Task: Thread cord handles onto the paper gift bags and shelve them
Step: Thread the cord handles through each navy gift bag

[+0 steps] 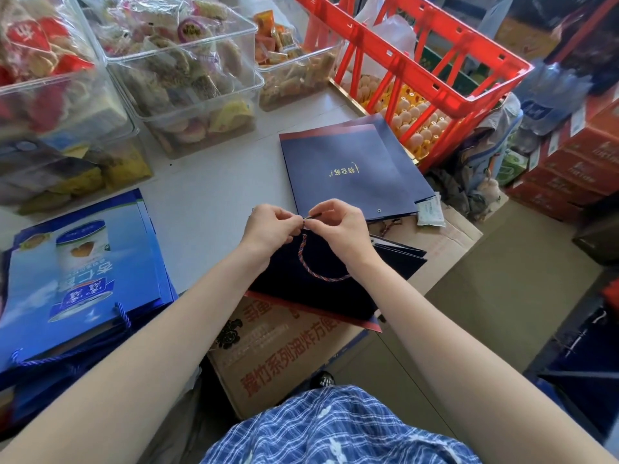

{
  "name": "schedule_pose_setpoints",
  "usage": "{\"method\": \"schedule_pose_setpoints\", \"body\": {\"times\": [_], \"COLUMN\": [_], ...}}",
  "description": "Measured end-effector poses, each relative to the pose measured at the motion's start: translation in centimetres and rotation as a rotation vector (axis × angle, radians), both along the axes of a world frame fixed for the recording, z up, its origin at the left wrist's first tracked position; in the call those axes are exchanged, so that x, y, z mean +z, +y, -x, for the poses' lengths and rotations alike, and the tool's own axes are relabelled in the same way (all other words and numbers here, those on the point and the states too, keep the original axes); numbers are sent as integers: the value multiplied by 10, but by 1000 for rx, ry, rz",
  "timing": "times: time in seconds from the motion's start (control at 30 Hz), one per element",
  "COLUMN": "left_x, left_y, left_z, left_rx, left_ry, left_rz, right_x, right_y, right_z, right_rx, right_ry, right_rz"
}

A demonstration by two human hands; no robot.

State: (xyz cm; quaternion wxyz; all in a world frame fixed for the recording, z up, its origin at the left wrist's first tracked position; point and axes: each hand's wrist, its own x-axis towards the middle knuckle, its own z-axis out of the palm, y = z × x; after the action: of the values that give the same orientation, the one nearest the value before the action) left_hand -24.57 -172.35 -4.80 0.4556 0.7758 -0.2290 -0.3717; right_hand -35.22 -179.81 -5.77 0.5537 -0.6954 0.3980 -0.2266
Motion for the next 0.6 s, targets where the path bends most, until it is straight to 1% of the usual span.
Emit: {"method": "schedule_pose_setpoints", "body": {"times": [0.03,0.1,0.2,0.3,0.4,0.5,0.6], "left_x": [-1,-5,-9,-13,-15,-15,-16], "left_y": [0,2,6,9,11,12,13], "left_z": [2,3,4,8,10,10,8], "left_rx": [37,75,99,97,43,-50,-98], "left_ry": [42,60,60,-20,-101,-200,-288], "left_rz": [14,36,93,131,164,166,153], "right_x": [0,0,1,0,0,1,3], "right_y": [0,0,-2,-4,-7,-9,-8], "right_z": [0,0,0,-1,2,5,8], "right_rx": [-6,-22,-15,26,61,105,161], "right_ry": [-12,-8,18,84,128,142,138], "right_rz": [-20,-29,38,133,181,171,150]}}
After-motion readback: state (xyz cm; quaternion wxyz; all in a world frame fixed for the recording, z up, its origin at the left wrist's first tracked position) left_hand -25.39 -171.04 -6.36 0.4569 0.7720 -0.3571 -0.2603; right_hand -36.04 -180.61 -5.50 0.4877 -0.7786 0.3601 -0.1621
